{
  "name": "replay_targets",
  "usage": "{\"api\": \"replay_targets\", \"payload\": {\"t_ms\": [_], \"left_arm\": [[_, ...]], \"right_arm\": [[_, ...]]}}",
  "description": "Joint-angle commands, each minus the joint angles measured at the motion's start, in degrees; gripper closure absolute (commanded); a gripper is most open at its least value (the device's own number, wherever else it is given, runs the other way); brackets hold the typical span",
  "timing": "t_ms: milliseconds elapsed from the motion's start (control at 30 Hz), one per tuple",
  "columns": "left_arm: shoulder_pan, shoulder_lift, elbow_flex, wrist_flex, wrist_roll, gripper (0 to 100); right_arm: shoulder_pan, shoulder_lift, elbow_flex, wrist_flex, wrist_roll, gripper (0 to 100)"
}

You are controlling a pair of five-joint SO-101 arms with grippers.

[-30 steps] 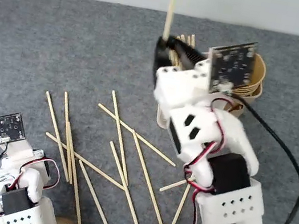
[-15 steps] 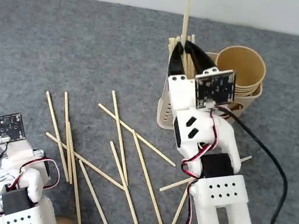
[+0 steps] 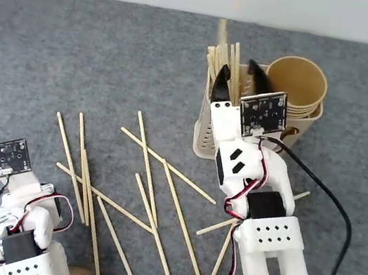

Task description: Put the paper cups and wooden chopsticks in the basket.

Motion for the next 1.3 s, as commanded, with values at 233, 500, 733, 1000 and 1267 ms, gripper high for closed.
{"api": "replay_targets", "payload": {"t_ms": [233, 500, 733, 1000, 1267], "left_arm": [[0.18, -0.79, -0.66, -0.18, -0.09, 98], [0.18, -0.79, -0.66, -0.18, -0.09, 98], [0.18, -0.79, -0.66, -0.18, -0.09, 98], [0.18, -0.79, -0.66, -0.18, -0.09, 98], [0.18, -0.79, -0.66, -0.18, -0.09, 98]], "right_arm": [[-3.65, -1.10, -26.81, 41.10, -12.92, 80.9], [-16.13, 0.57, -26.99, 58.07, -12.92, 80.9], [-20.62, 12.44, -22.42, 61.32, -13.27, 80.9], [-26.77, 28.18, -22.42, 59.21, -13.36, 80.9], [-31.25, 40.66, -22.59, 51.91, -13.27, 80.9]]}}
